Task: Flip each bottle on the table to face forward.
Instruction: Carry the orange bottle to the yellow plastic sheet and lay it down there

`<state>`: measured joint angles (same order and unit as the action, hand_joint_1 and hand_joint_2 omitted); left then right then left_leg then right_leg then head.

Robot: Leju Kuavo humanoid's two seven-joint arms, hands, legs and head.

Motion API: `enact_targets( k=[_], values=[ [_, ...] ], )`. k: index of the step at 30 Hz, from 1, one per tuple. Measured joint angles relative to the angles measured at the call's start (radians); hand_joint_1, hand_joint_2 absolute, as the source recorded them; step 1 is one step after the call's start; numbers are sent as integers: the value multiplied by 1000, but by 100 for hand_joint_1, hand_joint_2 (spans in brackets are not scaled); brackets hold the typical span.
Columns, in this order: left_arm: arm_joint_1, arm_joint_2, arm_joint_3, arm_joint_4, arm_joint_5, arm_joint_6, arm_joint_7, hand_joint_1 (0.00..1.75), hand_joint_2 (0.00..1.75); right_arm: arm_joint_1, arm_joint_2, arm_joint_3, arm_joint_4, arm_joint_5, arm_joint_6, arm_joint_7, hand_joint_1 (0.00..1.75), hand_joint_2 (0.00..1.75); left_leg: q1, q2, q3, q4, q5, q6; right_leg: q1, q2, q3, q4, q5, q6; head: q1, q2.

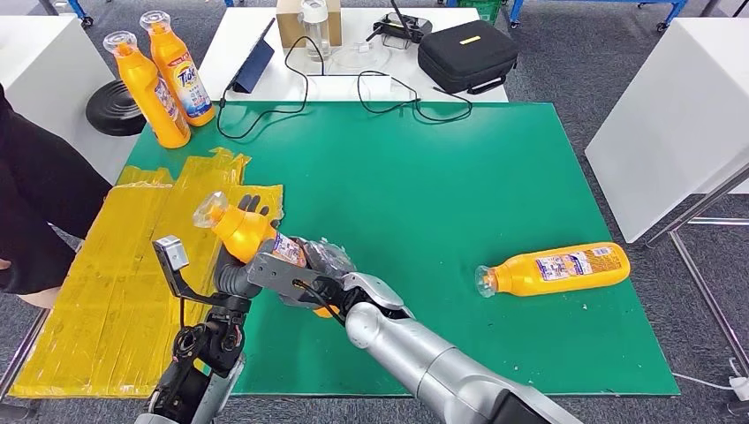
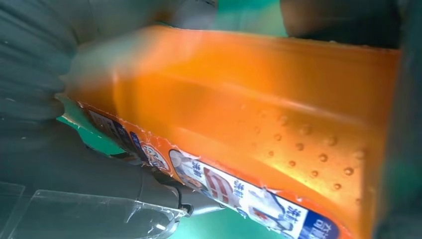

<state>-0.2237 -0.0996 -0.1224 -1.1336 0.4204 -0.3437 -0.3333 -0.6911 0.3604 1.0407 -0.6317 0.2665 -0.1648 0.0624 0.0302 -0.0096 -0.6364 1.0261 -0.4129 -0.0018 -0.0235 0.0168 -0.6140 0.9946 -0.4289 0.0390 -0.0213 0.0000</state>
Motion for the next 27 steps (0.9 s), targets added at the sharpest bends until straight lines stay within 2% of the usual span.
enact_targets(
  k=[14,15,18,19,22,27],
  values=[
    [9,0,-1,-2,-8,10,-4,175,175,-6,-5,36,3,-3,-12,-1,175,175,0,0,0,0,0,0,0,0,0,0,0,0,0,0],
    [8,0,-2,-2,-9,10,-6,175,175,-6,-5,36,5,-2,-14,-2,137,175,0,0,0,0,0,0,0,0,0,0,0,0,0,0],
    [6,0,-5,-2,-18,16,-17,175,175,-4,-5,34,9,11,-36,-16,6,44,0,0,0,0,0,0,0,0,0,0,0,0,0,0],
    [4,0,-5,-2,-26,21,-22,175,175,-2,-5,32,10,19,-51,-26,0,0,0,0,0,0,0,0,0,0,0,0,0,0,0,0],
    [-1,0,-5,-8,-68,52,-40,175,175,8,-5,1,15,62,-99,-75,0,0,0,0,0,0,0,0,0,0,0,0,0,0,0,0],
    [-1,1,9,-27,-156,129,-67,175,175,37,-4,-140,-16,213,-106,-129,0,0,0,0,-1,0,0,0,0,0,0,0,0,0,0,0]
  ],
)
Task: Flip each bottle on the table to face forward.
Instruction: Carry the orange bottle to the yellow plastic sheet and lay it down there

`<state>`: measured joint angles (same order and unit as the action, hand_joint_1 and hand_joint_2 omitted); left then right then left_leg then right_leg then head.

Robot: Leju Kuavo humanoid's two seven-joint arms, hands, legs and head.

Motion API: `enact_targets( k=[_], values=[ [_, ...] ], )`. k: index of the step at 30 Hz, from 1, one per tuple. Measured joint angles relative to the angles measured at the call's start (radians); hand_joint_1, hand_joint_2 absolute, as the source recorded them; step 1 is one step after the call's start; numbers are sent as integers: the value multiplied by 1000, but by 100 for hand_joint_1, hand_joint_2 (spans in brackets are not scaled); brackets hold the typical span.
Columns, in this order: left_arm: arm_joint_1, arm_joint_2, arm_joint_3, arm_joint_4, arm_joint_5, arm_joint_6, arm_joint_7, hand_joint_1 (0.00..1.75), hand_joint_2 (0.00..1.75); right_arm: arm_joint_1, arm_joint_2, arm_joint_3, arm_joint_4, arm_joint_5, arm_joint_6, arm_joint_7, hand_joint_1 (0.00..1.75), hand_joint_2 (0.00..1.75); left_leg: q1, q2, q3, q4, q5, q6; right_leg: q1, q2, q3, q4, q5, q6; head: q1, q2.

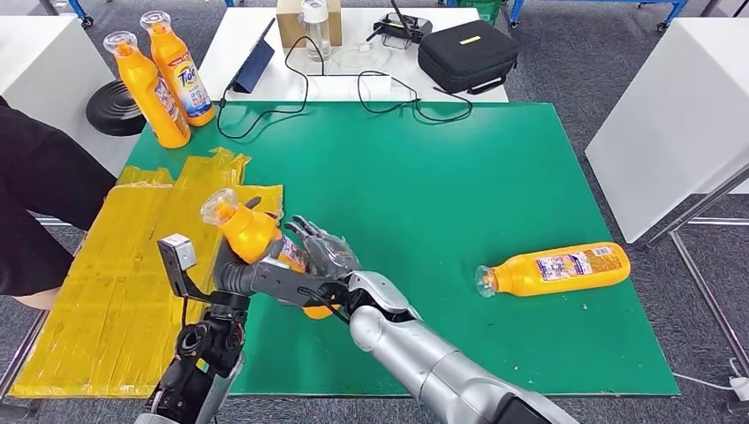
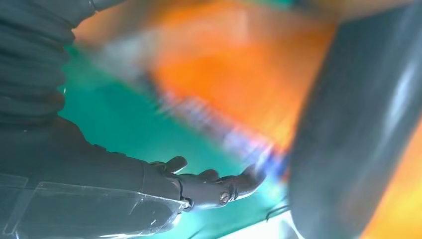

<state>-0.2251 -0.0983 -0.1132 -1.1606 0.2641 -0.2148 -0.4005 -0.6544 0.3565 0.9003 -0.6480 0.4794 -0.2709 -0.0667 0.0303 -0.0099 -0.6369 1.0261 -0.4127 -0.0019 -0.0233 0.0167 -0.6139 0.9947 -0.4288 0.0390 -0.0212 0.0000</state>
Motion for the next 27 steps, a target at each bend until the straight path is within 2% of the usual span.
enact_targets(
  k=[5,10,14,16,19,23,27],
  values=[
    [1,10,45,-45,-255,226,-54,175,175,77,-21,-179,-155,149,36,-14,0,0,0,0,0,0,0,0,0,0,0,0,0,0,0,0],
    [4,21,90,-101,-457,411,-76,175,175,144,-52,-312,-329,198,76,-9,0,0,0,0,-1,0,0,0,0,0,0,0,0,0,0,0],
    [9,33,93,-132,-807,719,-66,175,175,195,-73,-361,-453,212,97,-1,0,0,0,0,-1,0,0,0,0,0,0,0,0,0,0,0],
    [10,43,90,-135,-1007,837,-24,175,175,218,-85,-375,-508,212,111,4,0,0,0,0,-1,0,0,0,0,0,0,0,0,0,0,0],
    [12,56,83,-123,-1252,878,53,175,175,240,-97,-384,-563,212,122,6,0,0,0,0,-1,0,0,0,0,0,0,0,0,0,0,0],
    [9,59,73,-87,-1401,880,94,175,175,249,-105,-389,-594,204,133,4,0,0,0,0,-1,0,0,0,0,0,-1,0,0,0,0,0],
    [-13,62,62,28,-1617,880,173,175,175,247,-105,-389,-595,183,145,-11,0,0,0,0,-1,0,1,0,0,0,0,0,0,0,0,0]
  ],
)
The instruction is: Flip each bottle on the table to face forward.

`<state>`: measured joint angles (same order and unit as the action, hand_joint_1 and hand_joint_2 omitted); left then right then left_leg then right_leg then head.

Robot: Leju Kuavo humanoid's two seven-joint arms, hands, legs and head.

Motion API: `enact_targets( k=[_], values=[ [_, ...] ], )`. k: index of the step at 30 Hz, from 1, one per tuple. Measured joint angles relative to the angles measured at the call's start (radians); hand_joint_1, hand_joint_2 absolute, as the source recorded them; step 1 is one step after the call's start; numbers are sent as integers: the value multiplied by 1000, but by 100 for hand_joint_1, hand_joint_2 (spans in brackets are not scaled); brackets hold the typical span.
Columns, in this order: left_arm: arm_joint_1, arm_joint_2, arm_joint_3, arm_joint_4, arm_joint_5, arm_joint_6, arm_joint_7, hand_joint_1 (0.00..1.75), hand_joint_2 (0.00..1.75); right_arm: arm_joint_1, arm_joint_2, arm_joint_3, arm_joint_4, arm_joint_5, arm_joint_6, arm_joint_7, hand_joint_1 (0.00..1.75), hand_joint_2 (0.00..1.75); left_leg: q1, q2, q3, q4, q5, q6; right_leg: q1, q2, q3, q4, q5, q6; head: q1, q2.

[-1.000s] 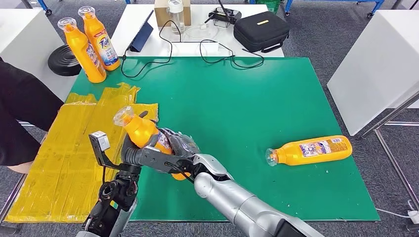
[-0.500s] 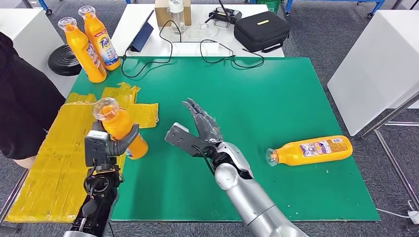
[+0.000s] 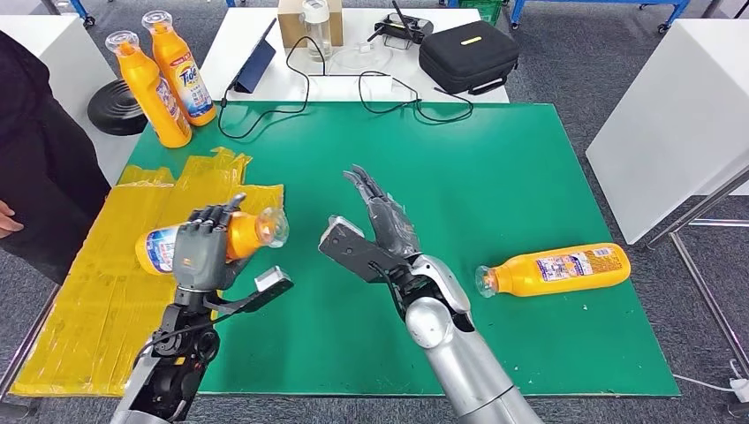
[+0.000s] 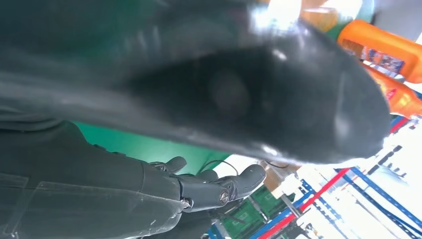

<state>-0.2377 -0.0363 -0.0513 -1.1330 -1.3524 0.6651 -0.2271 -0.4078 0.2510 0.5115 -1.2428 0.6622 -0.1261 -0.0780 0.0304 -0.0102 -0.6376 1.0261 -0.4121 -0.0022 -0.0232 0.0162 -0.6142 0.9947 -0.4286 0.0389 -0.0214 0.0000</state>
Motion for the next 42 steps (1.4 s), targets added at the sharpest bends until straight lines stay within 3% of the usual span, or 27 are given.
enact_targets(
  k=[3,10,11,14,19,27,31,32,34,36,37,39,42],
  values=[
    [-21,3,-8,94,-33,1,18,175,175,-1,0,0,0,-8,5,-9,0,0,0,0,0,0,0,0,0,0,0,0,0,0,0,0],
    [-98,11,-7,346,-91,0,39,21,175,-7,0,0,2,-17,10,-26,0,0,0,0,0,0,0,0,0,0,0,0,0,0,0,0],
    [-118,14,-7,402,-94,-1,55,0,131,-9,0,0,3,-20,13,-26,0,0,0,0,0,0,0,0,0,0,0,0,0,0,0,0],
    [-169,24,-9,529,-99,0,99,0,0,-15,-1,1,7,-24,22,-26,0,0,0,0,1,0,0,0,0,0,2,0,0,0,0,0],
    [-228,49,-20,632,-134,2,211,0,0,-25,-1,6,16,-26,28,-26,0,0,0,0,5,-1,0,-1,0,0,5,1,0,-1,0,0],
    [-245,82,-23,677,-135,2,219,0,0,-25,-2,9,27,-28,27,-29,0,0,0,0,7,-1,1,-3,0,0,5,3,0,-1,0,0],
    [-201,87,-12,610,-83,3,166,0,0,-18,-15,9,25,-17,15,-33,0,175,0,0,7,0,2,-3,0,0,5,4,0,-1,0,0],
    [-178,85,3,573,-36,3,107,0,0,-12,-23,9,20,-11,9,-35,0,175,0,0,7,0,2,-3,0,0,4,4,0,-1,0,0],
    [-131,68,62,487,126,3,-91,0,0,13,-50,6,-3,4,0,-40,0,175,0,0,6,0,2,-3,0,0,2,3,0,-1,0,0],
    [-86,44,131,403,375,-4,-306,0,0,50,-92,-4,-43,36,-4,-45,0,175,0,-1,4,0,2,-3,0,0,2,3,0,-1,0,0],
    [-60,36,150,353,512,-19,-368,0,0,72,-116,-14,-68,61,-6,-47,0,175,-1,-1,3,0,1,-3,-1,0,1,3,0,-1,0,0],
    [4,27,154,221,746,-73,-394,0,0,121,-168,-44,-126,117,-11,-54,0,175,-1,-1,3,0,0,-2,-1,0,1,3,0,-1,0,0],
    [93,26,138,18,937,-154,-376,0,0,198,-237,-106,-212,177,-12,-62,0,175,-1,-1,1,1,-1,-1,-1,0,0,2,-1,0,0,0]
  ],
)
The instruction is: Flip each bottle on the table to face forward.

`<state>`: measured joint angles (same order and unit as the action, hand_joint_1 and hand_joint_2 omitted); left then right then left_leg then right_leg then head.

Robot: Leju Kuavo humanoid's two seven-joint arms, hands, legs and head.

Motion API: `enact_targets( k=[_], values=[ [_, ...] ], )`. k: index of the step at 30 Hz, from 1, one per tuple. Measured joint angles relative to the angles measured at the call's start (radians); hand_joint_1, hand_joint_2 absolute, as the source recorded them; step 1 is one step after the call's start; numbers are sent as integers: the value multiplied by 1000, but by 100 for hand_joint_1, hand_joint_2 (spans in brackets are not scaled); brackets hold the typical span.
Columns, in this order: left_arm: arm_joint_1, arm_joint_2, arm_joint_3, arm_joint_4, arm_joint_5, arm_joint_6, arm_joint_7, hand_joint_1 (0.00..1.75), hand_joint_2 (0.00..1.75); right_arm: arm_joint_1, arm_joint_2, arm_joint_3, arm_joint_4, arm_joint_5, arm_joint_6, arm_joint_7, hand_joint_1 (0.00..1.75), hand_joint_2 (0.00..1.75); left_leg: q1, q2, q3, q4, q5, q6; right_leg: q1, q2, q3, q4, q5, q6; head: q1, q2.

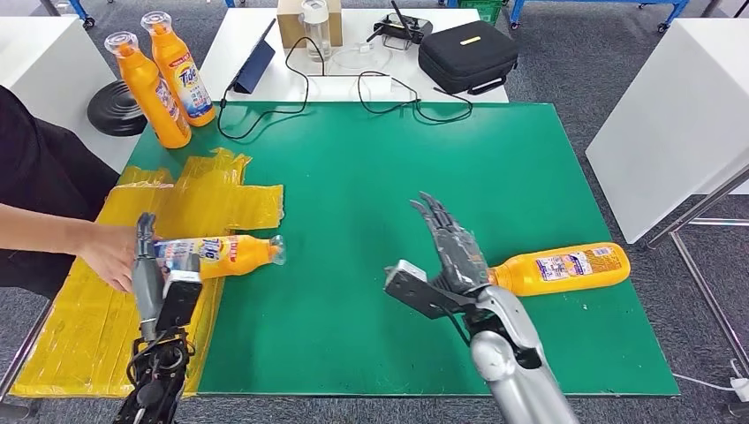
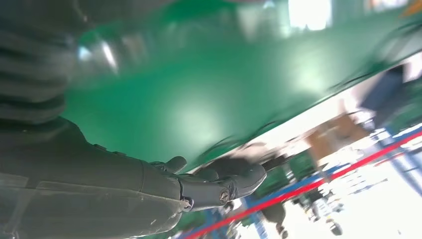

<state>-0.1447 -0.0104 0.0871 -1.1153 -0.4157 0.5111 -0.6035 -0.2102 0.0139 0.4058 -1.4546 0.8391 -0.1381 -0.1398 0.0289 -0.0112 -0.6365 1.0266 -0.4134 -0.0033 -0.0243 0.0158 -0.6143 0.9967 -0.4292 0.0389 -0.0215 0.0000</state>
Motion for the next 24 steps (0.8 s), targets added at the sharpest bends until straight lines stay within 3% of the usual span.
enact_targets(
  k=[4,9,12,15,19,24],
  values=[
    [71,-1,-17,-189,66,-31,-1,0,0,67,-58,-69,-87,23,3,-6,0,175,0,0,-1,0,-1,1,0,0,-1,0,0,0,0,0],
    [110,-2,-31,-302,147,-79,-36,0,0,109,-103,-107,-144,70,6,18,0,175,1,1,0,0,0,0,1,0,-1,0,0,0,0,0],
    [155,-3,-38,-384,212,-132,-55,0,0,169,-171,-157,-192,112,11,42,0,175,0,-2,0,0,0,1,0,-2,0,0,-1,0,0,0],
    [207,-3,-46,-456,222,-157,-54,0,0,257,-262,-267,-259,101,55,21,0,175,-2,-6,-2,0,-1,2,-3,-5,0,0,-2,3,0,0],
    [236,-2,-48,-485,249,-188,-53,0,0,331,-361,-431,-314,84,186,2,0,175,-5,-6,-2,0,-3,5,-5,-4,0,-1,-3,4,0,0],
    [246,-2,-47,-487,260,-201,-56,0,0,358,-443,-568,-318,86,261,-7,0,175,-5,-5,-2,0,-3,5,-6,-4,0,-1,-2,4,0,0]
  ],
)
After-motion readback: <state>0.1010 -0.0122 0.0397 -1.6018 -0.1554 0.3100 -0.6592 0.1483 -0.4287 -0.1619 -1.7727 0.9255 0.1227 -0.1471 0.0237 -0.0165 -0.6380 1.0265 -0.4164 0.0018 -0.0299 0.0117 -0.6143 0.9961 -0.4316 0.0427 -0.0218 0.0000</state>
